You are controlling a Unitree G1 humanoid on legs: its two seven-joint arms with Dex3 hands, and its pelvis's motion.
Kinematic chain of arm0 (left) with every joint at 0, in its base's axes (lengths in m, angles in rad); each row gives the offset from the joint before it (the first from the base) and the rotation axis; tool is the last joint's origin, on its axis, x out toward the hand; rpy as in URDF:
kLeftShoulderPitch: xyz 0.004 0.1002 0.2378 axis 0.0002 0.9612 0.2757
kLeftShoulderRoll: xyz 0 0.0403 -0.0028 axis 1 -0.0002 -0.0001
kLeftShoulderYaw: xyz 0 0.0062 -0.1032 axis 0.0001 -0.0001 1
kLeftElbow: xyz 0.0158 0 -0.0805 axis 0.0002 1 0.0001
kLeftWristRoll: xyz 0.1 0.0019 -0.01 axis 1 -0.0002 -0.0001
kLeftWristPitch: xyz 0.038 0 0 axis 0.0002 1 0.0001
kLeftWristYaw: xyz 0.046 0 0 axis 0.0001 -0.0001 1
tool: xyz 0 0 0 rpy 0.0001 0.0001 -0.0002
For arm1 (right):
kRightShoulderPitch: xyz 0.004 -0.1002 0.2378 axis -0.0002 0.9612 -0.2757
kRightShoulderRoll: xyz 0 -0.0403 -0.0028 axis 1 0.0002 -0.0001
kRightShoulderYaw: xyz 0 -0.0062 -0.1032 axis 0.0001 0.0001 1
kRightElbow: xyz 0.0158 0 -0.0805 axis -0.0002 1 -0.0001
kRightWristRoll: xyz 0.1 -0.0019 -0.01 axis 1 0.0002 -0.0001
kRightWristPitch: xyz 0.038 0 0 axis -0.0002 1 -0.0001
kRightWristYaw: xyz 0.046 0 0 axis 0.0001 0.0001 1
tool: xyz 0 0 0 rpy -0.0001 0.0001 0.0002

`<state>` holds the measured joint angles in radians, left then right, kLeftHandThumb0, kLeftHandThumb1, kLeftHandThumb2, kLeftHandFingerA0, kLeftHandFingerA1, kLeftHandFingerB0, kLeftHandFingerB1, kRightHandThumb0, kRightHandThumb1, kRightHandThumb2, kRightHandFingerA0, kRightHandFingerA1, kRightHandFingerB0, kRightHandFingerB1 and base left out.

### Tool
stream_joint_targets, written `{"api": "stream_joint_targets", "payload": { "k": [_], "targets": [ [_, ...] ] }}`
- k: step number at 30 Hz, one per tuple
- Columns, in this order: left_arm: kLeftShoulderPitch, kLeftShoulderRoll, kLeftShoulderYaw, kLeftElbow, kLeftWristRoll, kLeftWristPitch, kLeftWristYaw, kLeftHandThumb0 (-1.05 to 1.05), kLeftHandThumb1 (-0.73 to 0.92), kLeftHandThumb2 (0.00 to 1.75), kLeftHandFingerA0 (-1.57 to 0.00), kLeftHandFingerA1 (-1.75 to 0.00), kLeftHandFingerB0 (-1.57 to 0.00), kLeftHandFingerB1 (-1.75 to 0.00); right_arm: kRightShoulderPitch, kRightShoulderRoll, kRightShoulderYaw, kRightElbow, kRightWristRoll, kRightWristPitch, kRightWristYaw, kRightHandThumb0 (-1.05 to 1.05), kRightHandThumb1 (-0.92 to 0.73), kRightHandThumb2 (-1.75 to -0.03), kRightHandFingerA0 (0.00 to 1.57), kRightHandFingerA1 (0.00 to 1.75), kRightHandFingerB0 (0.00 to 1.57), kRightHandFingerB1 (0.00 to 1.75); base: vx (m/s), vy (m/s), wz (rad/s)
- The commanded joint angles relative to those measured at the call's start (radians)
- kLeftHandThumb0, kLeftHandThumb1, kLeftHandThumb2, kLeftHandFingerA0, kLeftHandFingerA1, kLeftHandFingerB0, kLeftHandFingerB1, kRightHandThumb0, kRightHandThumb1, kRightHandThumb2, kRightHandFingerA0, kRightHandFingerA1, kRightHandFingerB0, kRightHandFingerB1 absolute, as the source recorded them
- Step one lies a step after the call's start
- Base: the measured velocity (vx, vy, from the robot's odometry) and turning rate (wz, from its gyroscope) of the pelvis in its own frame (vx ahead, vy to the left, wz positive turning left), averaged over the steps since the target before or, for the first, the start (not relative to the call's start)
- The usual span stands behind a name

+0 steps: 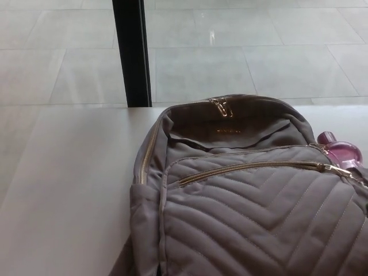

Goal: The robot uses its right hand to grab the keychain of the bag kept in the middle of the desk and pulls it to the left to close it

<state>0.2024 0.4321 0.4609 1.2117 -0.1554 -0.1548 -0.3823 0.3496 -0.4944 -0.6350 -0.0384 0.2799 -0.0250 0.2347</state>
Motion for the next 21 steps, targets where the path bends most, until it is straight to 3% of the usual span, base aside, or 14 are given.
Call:
{"api": "stream_joint_targets", "payload": {
  "k": [1, 6, 7, 8, 10, 11, 12, 13, 18, 19, 20, 21],
  "targets": [
    [-0.006, 0.024, 0.015, 0.005, -0.037, -0.013, -0.028, -0.93, 0.58, 0.58, -0.71, -1.08, -0.46, -0.93, 0.064, -0.011, 0.130, -0.235, 0.077, 0.128, 0.132, -0.69, -0.49, -0.84, 0.38, 0.56, 0.15, 0.40, 0.00, 0.000, 0.00],
    [-0.012, 0.031, 0.018, 0.006, -0.045, -0.001, -0.029, -0.89, 0.57, 0.59, -0.68, -1.07, -0.44, -0.92, 0.079, -0.044, 0.182, -0.255, 0.019, 0.154, 0.134, -0.70, -0.52, -0.84, 0.43, 0.55, 0.17, 0.41, 0.00, 0.000, 0.00],
    [-0.016, 0.032, 0.011, 0.006, -0.037, -0.002, -0.023, -0.90, 0.57, 0.60, -0.69, -1.08, -0.44, -0.92, 0.074, -0.050, 0.200, -0.236, -0.006, 0.138, 0.136, -0.63, -0.61, -0.59, 0.51, 0.47, 0.25, 0.29, 0.00, 0.000, 0.00],
    [-0.018, 0.032, 0.013, 0.006, -0.042, 0.003, -0.030, -0.90, 0.58, 0.60, -0.67, -1.08, -0.42, -0.92, 0.068, -0.054, 0.212, -0.216, -0.022, 0.127, 0.139, -0.74, -0.53, -0.85, 0.48, 0.57, 0.20, 0.41, 0.00, 0.000, 0.00],
    [-0.023, 0.032, 0.013, 0.010, -0.045, 0.001, -0.040, -0.91, 0.57, 0.60, -0.67, -1.08, -0.43, -0.92, 0.067, -0.062, 0.222, -0.194, -0.053, 0.103, 0.138, -0.75, -0.54, -0.85, 0.49, 0.57, 0.20, 0.41, 0.00, 0.000, 0.00],
    [-0.025, 0.033, 0.012, 0.016, -0.044, 0.000, -0.036, -0.91, 0.56, 0.60, -0.68, -1.08, -0.44, -0.93, 0.064, -0.064, 0.225, -0.192, -0.054, 0.114, 0.137, -0.65, -0.62, -0.60, 0.55, 0.48, 0.27, 0.30, 0.00, 0.000, 0.00],
    [-0.026, 0.033, 0.012, 0.019, -0.044, 0.000, -0.035, -0.91, 0.56, 0.60, -0.68, -1.08, -0.44, -0.93, 0.062, -0.065, 0.226, -0.191, -0.055, 0.118, 0.137, -0.65, -0.62, -0.60, 0.55, 0.48, 0.27, 0.30, 0.00, 0.000, 0.00],
    [-0.021, 0.033, 0.013, 0.015, -0.046, -0.008, -0.044, -0.96, 0.57, 0.57, -0.66, -1.09, -0.43, -0.94, 0.053, -0.087, 0.236, -0.166, -0.091, 0.094, 0.142, -0.76, -0.55, -0.85, 0.50, 0.57, 0.20, 0.41, 0.00, 0.000, 0.00],
    [-0.016, 0.033, 0.018, 0.008, -0.055, -0.005, -0.060, -0.94, 0.58, 0.56, -0.64, -1.09, -0.43, -0.94, 0.058, -0.126, 0.237, -0.135, -0.187, 0.016, 0.118, -0.73, -0.52, -0.87, 0.51, 0.59, 0.25, 0.43, 0.00, 0.000, 0.00],
    [-0.017, 0.033, 0.018, 0.008, -0.055, -0.004, -0.057, -0.93, 0.57, 0.57, -0.66, -1.09, -0.43, -0.94, 0.057, -0.130, 0.236, -0.136, -0.192, 0.021, 0.116, -0.64, -0.62, -0.59, 0.56, 0.52, 0.32, 0.31, 0.00, 0.000, 0.00],
    [-0.021, 0.033, 0.015, 0.010, -0.051, -0.002, -0.046, -0.94, 0.38, 0.90, -0.70, -1.01, -0.45, -0.85, 0.050, -0.139, 0.232, -0.132, -0.201, 0.017, 0.113, -0.63, -0.62, -0.59, 0.56, 0.52, 0.32, 0.31, 0.00, 0.000, 0.00],
    [-0.022, 0.034, 0.014, 0.011, -0.050, -0.001, -0.042, -0.94, 0.38, 0.90, -0.70, -1.01, -0.45, -0.85, 0.047, -0.140, 0.231, -0.128, -0.206, 0.010, 0.114, -0.63, -0.62, -0.59, 0.56, 0.52, 0.32, 0.31, 0.00, 0.000, 0.00]
  ]
}}
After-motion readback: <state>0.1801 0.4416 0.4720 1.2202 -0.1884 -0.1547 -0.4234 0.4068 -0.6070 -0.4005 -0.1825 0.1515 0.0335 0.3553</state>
